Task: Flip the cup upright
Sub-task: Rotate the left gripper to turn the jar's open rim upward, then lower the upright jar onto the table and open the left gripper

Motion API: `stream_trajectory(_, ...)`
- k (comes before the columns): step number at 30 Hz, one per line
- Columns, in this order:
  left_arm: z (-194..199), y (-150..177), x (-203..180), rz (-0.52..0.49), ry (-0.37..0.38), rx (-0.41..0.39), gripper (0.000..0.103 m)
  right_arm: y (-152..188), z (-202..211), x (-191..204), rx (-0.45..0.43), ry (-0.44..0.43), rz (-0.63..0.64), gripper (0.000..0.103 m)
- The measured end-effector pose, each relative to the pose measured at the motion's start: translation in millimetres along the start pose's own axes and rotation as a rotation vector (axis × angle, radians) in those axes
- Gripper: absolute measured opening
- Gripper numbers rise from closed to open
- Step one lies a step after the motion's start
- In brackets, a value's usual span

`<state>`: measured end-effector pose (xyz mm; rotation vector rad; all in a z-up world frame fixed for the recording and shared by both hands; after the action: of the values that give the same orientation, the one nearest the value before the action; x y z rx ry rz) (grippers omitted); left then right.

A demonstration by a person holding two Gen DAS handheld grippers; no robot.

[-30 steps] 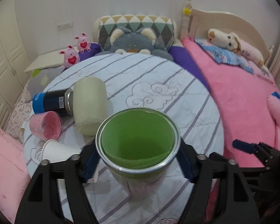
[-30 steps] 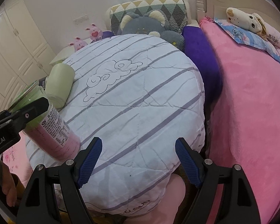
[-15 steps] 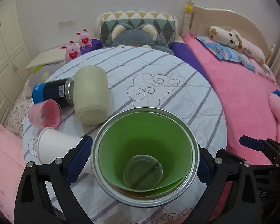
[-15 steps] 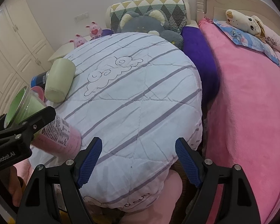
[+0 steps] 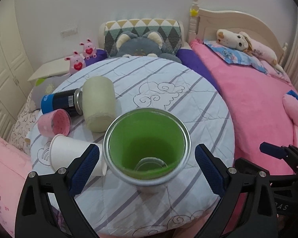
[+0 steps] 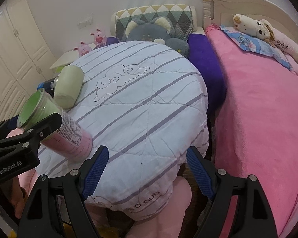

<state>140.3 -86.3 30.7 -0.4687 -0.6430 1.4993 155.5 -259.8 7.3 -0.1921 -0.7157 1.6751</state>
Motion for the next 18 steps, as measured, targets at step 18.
stream_trajectory(18, 29, 51, 18, -0.039, 0.003, -0.062, 0.101, 38, 29, 38, -0.067, 0.081, 0.026, 0.082)
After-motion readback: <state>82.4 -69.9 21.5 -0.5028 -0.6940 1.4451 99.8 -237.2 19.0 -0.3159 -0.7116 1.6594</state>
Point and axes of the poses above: each gripper's, at about its wrist camera, not at the fingertips, and z roughly against the way its jaws point, x to its left, y to its underside, the point moved 2 cm from there along -z, roughly the way its jaws point, and after that the axes turned 7 degrees about -y, right-handed, at the moved point
